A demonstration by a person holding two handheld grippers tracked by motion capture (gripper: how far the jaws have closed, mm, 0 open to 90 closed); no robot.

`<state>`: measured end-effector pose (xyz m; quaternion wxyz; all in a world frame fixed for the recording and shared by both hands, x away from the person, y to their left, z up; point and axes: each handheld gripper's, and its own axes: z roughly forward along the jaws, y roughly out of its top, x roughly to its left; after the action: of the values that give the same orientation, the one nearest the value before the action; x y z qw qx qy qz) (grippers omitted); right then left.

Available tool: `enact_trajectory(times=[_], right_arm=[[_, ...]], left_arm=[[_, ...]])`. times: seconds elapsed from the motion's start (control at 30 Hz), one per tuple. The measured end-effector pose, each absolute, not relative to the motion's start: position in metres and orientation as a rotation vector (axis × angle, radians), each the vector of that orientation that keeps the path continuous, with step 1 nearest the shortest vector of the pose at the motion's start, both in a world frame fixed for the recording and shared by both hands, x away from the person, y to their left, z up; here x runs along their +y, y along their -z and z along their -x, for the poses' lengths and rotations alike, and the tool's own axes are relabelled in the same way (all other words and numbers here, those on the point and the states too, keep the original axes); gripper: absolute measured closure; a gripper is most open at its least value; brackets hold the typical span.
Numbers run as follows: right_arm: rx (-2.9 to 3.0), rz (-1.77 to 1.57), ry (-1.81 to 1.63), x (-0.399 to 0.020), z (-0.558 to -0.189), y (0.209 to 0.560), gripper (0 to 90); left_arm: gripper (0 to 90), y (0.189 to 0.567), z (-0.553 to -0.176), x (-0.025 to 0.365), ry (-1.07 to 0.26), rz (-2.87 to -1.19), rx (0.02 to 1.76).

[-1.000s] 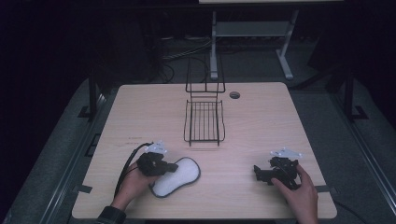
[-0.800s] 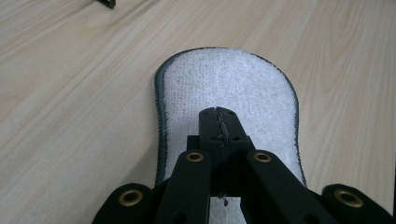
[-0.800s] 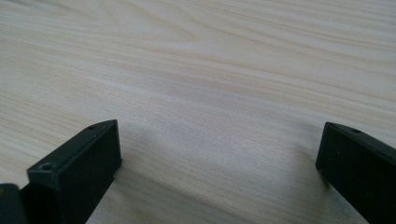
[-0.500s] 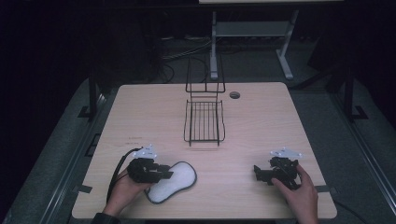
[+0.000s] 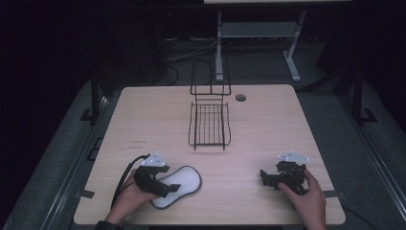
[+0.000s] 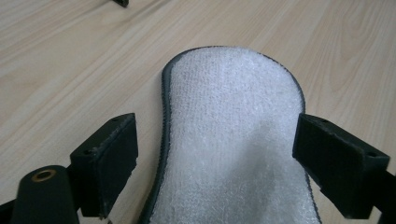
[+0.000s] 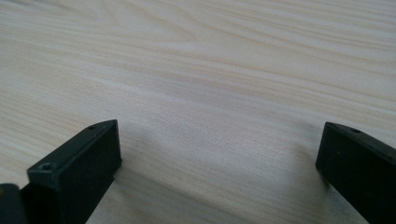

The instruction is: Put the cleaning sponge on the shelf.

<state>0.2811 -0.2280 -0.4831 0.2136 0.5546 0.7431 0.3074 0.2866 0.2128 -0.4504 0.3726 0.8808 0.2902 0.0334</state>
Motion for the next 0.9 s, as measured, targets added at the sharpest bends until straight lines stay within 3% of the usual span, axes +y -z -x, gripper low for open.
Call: enact_trajectory(times=[0.63, 0.9], right_arm=[[2.061, -1.541, -0.854, -0.228, -0.281, 0.483, 0.0], [2.061, -1.54, -0.854, -0.228, -0.281, 0.483, 0.0]], left_arm=[[13.0, 0.463, -0.285, 0.203, -0.056, -2.309, 0.716], [12.5, 0.463, -0.282, 0.198, -0.109, -2.352, 0.671]])
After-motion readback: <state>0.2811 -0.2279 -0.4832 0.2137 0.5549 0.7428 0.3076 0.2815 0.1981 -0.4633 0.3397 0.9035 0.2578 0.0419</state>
